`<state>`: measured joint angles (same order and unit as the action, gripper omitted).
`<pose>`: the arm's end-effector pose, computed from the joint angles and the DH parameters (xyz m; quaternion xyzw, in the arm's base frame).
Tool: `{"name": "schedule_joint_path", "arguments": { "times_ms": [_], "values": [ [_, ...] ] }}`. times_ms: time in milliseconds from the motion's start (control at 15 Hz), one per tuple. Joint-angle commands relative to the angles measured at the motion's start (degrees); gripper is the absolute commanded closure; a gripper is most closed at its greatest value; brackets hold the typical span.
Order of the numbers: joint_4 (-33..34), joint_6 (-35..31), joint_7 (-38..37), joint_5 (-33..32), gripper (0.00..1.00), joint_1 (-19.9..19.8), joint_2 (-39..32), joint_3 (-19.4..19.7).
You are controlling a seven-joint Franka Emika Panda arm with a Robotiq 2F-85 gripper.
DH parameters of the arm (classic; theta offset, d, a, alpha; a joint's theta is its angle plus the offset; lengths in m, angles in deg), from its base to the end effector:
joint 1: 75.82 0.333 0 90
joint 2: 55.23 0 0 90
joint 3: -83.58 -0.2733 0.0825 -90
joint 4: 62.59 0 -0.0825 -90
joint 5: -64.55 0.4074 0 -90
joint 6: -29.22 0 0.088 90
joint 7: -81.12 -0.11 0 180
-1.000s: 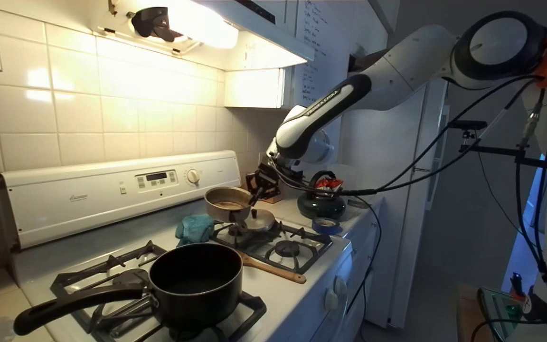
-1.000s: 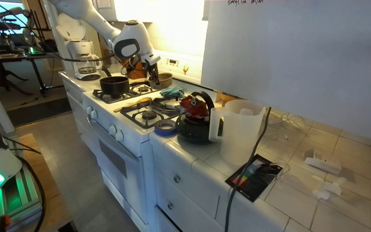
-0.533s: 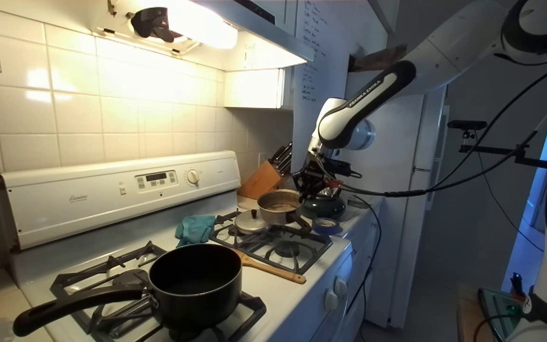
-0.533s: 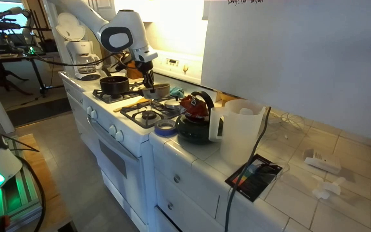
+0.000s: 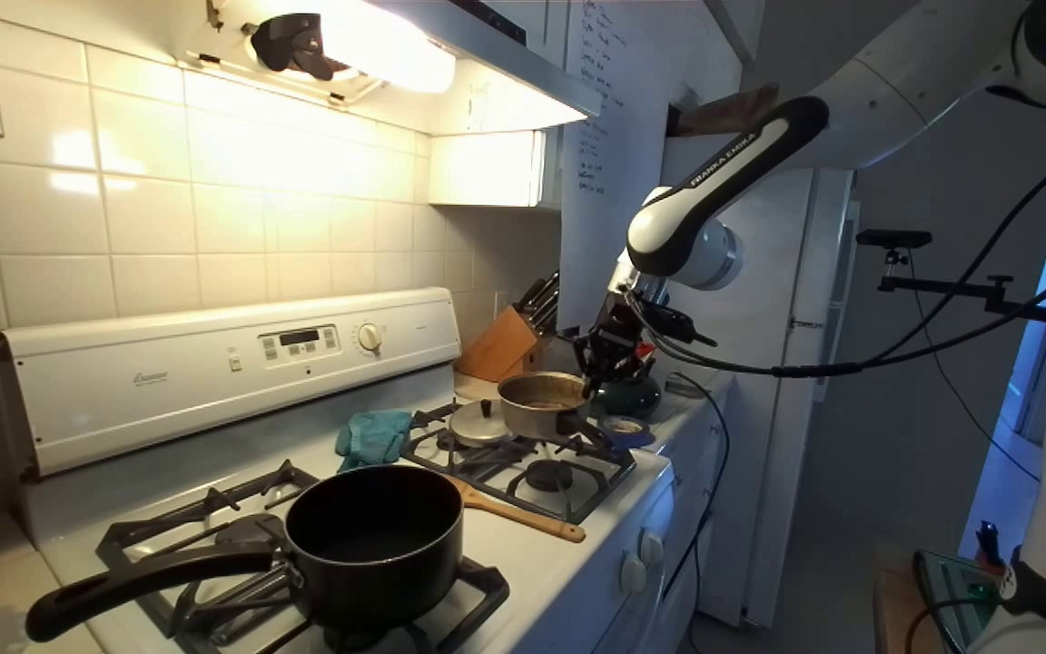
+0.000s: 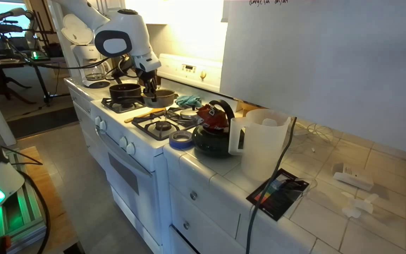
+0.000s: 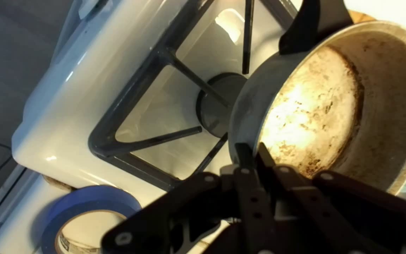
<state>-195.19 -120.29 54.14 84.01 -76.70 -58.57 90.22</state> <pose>0.5458 -0.0790 0.2788 -0.8953 0.4183 -0.0986 0.1175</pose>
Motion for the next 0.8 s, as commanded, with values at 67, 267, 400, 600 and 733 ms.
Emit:
{"name": "schedule_joint_path", "arguments": {
  "times_ms": [67, 267, 400, 600, 733],
  "values": [
    [-2.7, -0.4, 0.5, 4.3, 0.98, -2.4, 0.0, -0.4],
    [-2.8, -3.4, -0.2, 4.7, 0.98, -2.9, -1.8, -0.6],
    [-2.1, -4.4, -1.5, 3.7, 0.98, -2.7, -3.6, -0.6],
    [-1.5, -6.9, -2.0, 3.9, 0.98, -2.5, -6.0, -0.8],
    [-1.4, -8.5, -2.2, 4.0, 0.98, -2.4, -6.9, -1.0]
  ]
}}
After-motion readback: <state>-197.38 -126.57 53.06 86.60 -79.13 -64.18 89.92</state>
